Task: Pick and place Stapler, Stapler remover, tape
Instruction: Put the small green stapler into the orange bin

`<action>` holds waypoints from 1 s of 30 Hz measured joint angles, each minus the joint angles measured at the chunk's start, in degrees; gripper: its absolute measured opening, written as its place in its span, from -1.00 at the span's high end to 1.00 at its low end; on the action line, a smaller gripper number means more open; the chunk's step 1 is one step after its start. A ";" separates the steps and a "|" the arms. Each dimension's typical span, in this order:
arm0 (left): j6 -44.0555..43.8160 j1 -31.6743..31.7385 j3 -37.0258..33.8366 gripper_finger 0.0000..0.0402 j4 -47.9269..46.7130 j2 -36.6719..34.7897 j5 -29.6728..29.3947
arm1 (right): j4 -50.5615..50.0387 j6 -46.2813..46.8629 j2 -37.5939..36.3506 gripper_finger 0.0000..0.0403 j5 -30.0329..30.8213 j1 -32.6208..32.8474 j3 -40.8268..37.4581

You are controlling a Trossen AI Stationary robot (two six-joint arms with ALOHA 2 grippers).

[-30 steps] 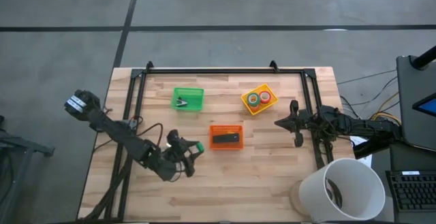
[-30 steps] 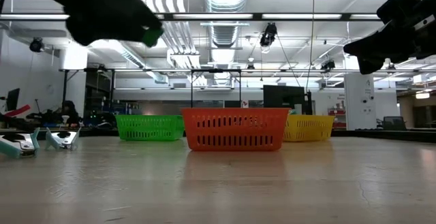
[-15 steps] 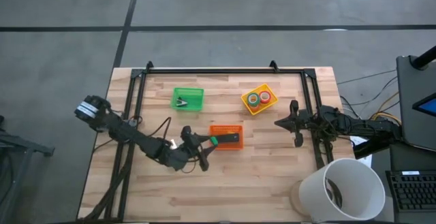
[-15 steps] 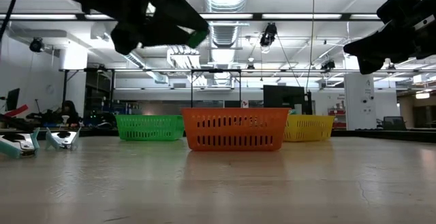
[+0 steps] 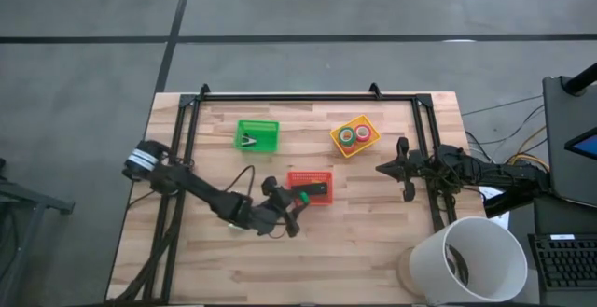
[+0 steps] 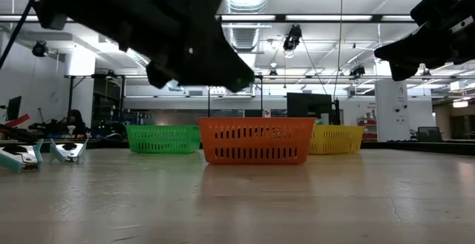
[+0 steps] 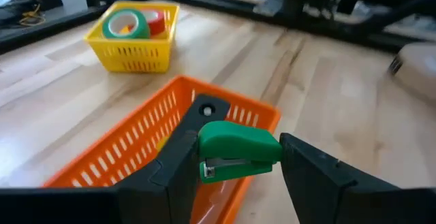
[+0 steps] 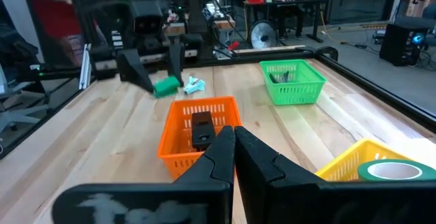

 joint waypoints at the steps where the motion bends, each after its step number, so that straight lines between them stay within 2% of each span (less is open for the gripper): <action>1: 0.08 0.15 0.37 0.05 0.01 0.95 0.20 | 0.00 0.00 -0.01 0.96 -0.01 0.01 0.00; 7: 0.10 0.97 2.30 0.05 -0.14 4.22 0.14 | 0.00 0.00 0.01 0.96 -0.01 0.01 0.01; 15: 1.48 1.88 3.03 0.05 -3.36 3.90 0.04 | 0.00 0.00 -0.01 0.96 0.00 0.02 0.00; 19: -3.49 2.18 2.99 0.05 -8.18 3.90 0.05 | 0.00 0.00 0.01 0.96 -0.02 0.02 0.00; 30: -1.65 2.20 2.99 0.01 -8.19 3.88 -0.07 | -0.02 0.00 -0.03 0.96 0.00 0.00 0.02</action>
